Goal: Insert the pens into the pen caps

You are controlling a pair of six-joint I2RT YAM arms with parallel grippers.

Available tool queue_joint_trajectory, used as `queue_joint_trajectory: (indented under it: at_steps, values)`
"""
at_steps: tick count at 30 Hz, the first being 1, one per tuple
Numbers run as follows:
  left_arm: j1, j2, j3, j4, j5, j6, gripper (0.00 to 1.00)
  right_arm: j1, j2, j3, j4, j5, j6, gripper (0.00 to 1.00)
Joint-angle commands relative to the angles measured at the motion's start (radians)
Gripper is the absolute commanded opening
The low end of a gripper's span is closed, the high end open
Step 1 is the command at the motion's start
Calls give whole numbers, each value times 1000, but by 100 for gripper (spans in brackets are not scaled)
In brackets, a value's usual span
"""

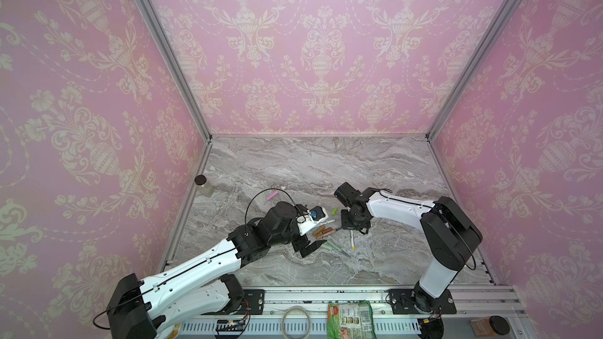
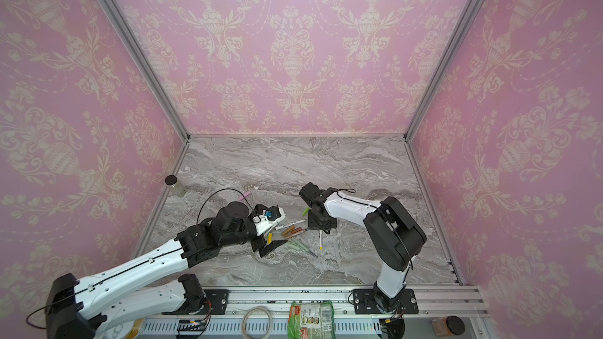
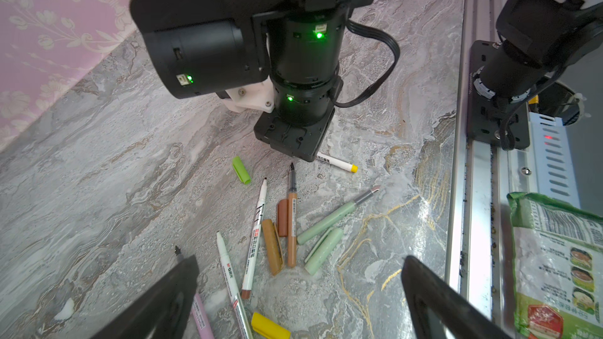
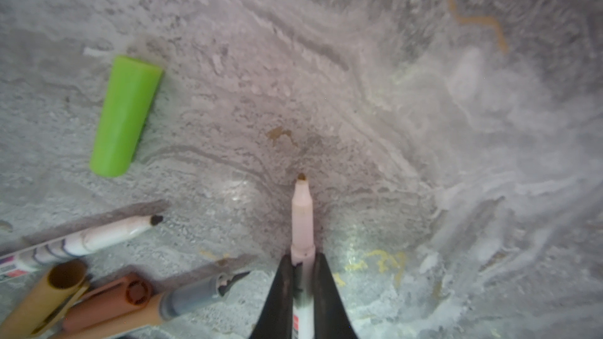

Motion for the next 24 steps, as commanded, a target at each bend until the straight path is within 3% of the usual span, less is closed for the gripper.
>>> queue_joint_trajectory:
  at_steps: [1, 7, 11, 16, 24]
  values:
    - [-7, -6, 2, 92, -71, -123, 99, -28, -64, 12, -35, 27, -9, 5]
    - [1, 35, 37, 143, -15, -304, 99, -123, -354, 4, 73, -37, -16, 2]
    - [63, 114, 103, 182, 198, -440, 99, -172, -516, 14, 177, -122, -21, 0]
    - [145, 212, 138, 346, 449, -644, 95, -182, -594, 47, 247, -217, -40, 0]
    - [158, 317, 204, 465, 583, -795, 92, -180, -632, 1, 402, -342, -24, 0]
